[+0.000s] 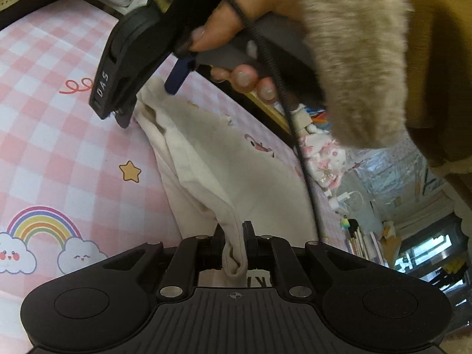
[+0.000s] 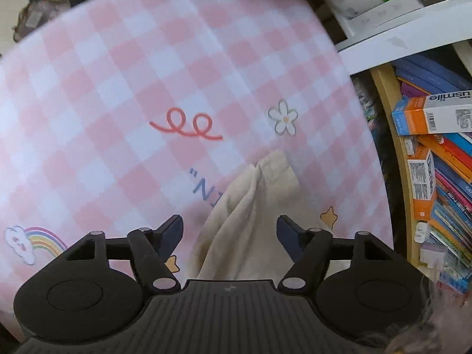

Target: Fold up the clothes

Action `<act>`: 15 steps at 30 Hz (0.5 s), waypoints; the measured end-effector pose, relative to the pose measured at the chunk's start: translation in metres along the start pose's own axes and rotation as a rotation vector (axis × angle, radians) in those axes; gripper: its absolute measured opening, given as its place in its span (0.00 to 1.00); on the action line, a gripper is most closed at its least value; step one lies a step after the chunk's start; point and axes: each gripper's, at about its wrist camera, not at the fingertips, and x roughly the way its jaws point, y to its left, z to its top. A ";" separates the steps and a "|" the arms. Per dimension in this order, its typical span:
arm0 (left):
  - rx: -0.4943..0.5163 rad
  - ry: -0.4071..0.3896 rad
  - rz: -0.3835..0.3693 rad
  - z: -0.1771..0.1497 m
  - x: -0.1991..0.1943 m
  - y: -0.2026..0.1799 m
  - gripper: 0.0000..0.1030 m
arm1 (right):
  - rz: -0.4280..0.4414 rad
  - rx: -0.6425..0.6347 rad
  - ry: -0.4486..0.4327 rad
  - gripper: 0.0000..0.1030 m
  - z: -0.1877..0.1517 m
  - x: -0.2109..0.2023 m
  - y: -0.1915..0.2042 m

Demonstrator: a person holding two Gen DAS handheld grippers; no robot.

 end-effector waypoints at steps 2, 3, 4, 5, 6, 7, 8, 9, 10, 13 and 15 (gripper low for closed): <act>0.029 -0.002 -0.006 -0.001 -0.001 -0.004 0.09 | -0.002 0.019 0.016 0.41 -0.001 0.005 -0.004; 0.047 -0.003 -0.005 -0.001 -0.002 -0.007 0.09 | 0.004 0.030 0.025 0.32 -0.002 0.008 -0.007; 0.065 -0.006 -0.004 -0.002 -0.003 -0.010 0.09 | 0.012 0.042 0.032 0.17 -0.004 0.009 -0.010; 0.081 -0.008 -0.001 -0.002 -0.004 -0.012 0.09 | 0.022 0.050 0.030 0.10 -0.006 0.007 -0.013; 0.096 -0.011 -0.001 -0.002 -0.006 -0.015 0.09 | 0.028 0.056 0.020 0.10 -0.010 0.004 -0.017; 0.110 -0.014 -0.002 -0.003 -0.007 -0.017 0.09 | 0.035 0.062 0.009 0.08 -0.014 0.000 -0.022; 0.128 -0.019 -0.005 -0.002 -0.008 -0.021 0.09 | 0.041 0.069 -0.004 0.07 -0.018 -0.005 -0.027; 0.148 -0.026 -0.009 -0.002 -0.009 -0.026 0.09 | 0.045 0.077 -0.020 0.07 -0.024 -0.011 -0.035; 0.171 -0.032 -0.014 -0.001 -0.010 -0.032 0.09 | 0.049 0.085 -0.036 0.07 -0.030 -0.018 -0.042; 0.239 -0.051 -0.030 0.001 -0.013 -0.051 0.09 | 0.055 0.130 -0.079 0.07 -0.054 -0.038 -0.067; 0.270 -0.059 -0.047 0.003 -0.012 -0.063 0.09 | 0.052 0.172 -0.102 0.06 -0.073 -0.048 -0.086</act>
